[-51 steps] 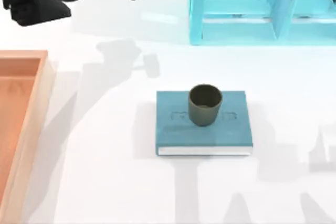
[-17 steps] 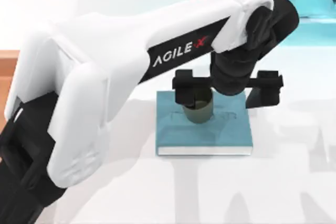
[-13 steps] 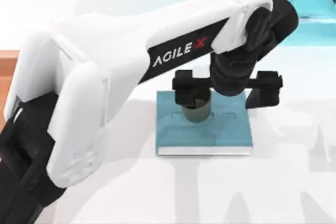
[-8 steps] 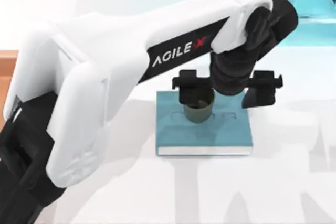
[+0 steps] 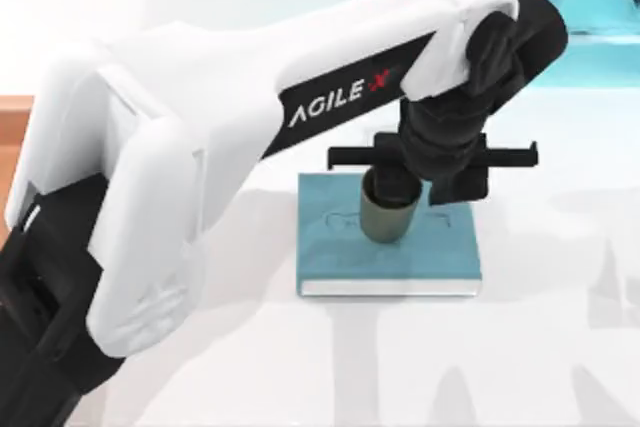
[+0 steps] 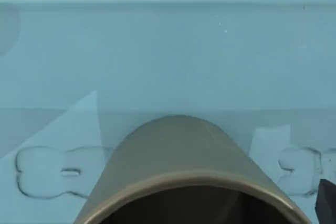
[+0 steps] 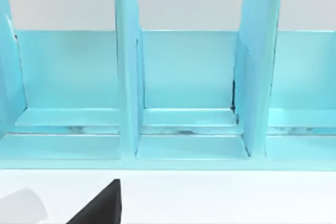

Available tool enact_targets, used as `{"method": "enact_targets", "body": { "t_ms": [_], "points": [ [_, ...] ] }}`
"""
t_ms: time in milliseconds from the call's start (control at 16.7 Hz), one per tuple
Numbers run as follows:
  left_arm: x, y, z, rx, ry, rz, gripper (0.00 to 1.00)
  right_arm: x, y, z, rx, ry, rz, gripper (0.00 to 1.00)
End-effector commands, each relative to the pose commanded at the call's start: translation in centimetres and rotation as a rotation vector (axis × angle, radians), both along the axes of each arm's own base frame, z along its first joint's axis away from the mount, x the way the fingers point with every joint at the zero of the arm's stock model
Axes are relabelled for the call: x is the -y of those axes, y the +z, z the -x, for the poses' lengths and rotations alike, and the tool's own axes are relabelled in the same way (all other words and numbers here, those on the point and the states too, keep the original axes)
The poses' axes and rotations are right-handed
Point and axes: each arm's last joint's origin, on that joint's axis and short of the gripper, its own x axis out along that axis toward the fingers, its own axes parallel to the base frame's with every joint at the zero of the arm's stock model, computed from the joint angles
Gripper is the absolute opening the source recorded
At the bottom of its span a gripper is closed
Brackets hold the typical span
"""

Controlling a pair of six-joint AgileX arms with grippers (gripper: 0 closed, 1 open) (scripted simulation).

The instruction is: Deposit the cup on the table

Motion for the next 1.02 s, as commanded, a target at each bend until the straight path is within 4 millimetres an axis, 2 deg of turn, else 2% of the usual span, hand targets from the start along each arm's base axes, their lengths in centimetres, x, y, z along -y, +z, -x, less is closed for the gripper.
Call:
{"method": "enact_targets", "body": {
  "t_ms": [60,120,660,840,1020],
  "points": [
    [0.0,0.0,0.0,0.000,0.000,0.000,0.02,0.0,0.0,0.0,0.000,0.000,0.000,1.00],
    [0.0,0.0,0.0,0.000,0.000,0.000,0.00,0.0,0.0,0.0,0.000,0.000,0.000,1.00],
    [0.1,0.1,0.1,0.000,-0.004,-0.001,0.00,0.0,0.0,0.0,0.000,0.000,0.000,1.00],
    [0.1,1.4,0.0,0.000,0.002,0.000,0.00,0.0,0.0,0.0,0.000,0.000,0.000,1.00],
    [0.2,3.7,0.0,0.006,0.001,0.007,0.00,0.0,0.0,0.0,0.000,0.000,0.000,1.00]
  ]
}}
